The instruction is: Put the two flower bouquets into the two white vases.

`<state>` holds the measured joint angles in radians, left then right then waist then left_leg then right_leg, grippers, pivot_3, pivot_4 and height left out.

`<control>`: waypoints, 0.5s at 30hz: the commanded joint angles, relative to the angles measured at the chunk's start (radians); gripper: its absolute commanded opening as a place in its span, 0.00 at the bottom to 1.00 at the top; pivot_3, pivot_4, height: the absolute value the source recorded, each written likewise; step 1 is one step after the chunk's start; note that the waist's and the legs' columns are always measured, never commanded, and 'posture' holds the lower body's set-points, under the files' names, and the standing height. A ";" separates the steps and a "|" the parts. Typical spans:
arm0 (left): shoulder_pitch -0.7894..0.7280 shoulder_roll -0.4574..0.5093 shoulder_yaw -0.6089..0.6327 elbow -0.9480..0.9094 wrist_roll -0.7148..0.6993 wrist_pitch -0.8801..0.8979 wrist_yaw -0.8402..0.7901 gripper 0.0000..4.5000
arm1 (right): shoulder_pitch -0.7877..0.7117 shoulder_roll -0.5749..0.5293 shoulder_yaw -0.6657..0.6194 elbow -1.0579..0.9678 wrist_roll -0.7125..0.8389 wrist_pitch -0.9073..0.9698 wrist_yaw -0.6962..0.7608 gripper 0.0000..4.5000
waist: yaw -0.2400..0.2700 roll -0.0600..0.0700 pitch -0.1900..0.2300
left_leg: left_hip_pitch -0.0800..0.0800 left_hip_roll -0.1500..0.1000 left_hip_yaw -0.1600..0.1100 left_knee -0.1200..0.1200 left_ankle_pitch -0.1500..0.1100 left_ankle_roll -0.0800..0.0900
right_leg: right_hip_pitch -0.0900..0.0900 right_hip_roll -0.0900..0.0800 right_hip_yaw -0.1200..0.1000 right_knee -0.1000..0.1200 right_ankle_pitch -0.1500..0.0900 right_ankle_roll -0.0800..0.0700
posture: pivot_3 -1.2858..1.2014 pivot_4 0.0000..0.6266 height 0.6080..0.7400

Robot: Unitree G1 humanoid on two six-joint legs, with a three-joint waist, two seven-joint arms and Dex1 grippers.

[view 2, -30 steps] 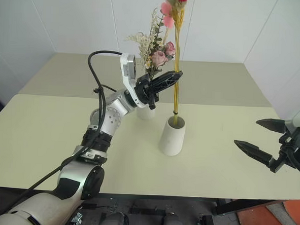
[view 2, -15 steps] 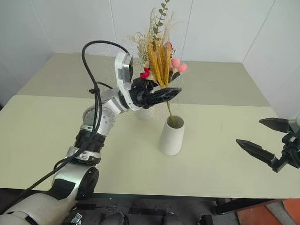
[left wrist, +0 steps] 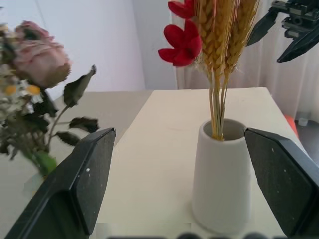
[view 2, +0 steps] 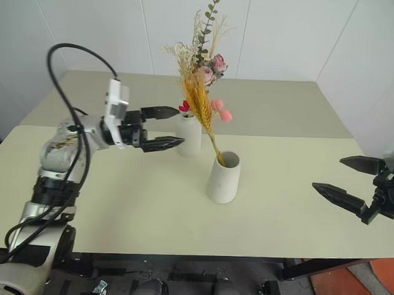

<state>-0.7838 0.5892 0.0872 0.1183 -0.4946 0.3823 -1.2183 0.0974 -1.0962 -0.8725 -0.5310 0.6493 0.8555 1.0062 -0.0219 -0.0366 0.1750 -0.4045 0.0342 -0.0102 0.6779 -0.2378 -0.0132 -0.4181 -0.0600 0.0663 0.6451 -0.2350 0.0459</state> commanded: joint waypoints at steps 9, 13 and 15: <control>0.223 0.279 0.295 -0.301 -0.140 0.080 0.051 0.99 | -0.077 -0.082 0.060 0.134 -0.041 -0.096 0.050 1.00 | 0.012 0.000 0.000 | 0.000 0.001 0.001 0.000 0.000 0.000 | 0.000 0.000 0.000 0.000 0.000 0.000 | 0.52 0.24 1.00; 0.236 0.341 0.354 -0.340 -0.174 0.088 0.054 0.99 | -0.120 -0.109 0.088 0.182 -0.043 -0.119 0.069 1.00 | 0.009 0.000 0.000 | 0.000 0.001 0.002 0.000 0.000 0.000 | 0.000 0.000 0.000 -0.001 0.000 0.000 | 0.52 0.24 1.00; 0.237 0.368 0.368 -0.339 -0.179 0.080 0.052 0.99 | -0.130 -0.114 0.095 0.196 -0.046 -0.128 0.081 1.00 | 0.007 0.000 0.000 | 0.000 0.002 0.002 0.000 0.000 0.000 | -0.001 0.000 0.000 0.000 0.000 -0.001 | 0.52 0.24 1.00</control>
<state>-0.5405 0.9357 0.4199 -0.1972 -0.6552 0.4679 -1.1686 -0.0176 -1.1888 -0.7620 -0.3392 0.6091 0.7575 1.0752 -0.0151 -0.0367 0.1751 -0.4043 0.0358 -0.0074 0.6773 -0.2378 -0.0132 -0.4191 -0.0600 0.0661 0.6449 -0.2355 0.0452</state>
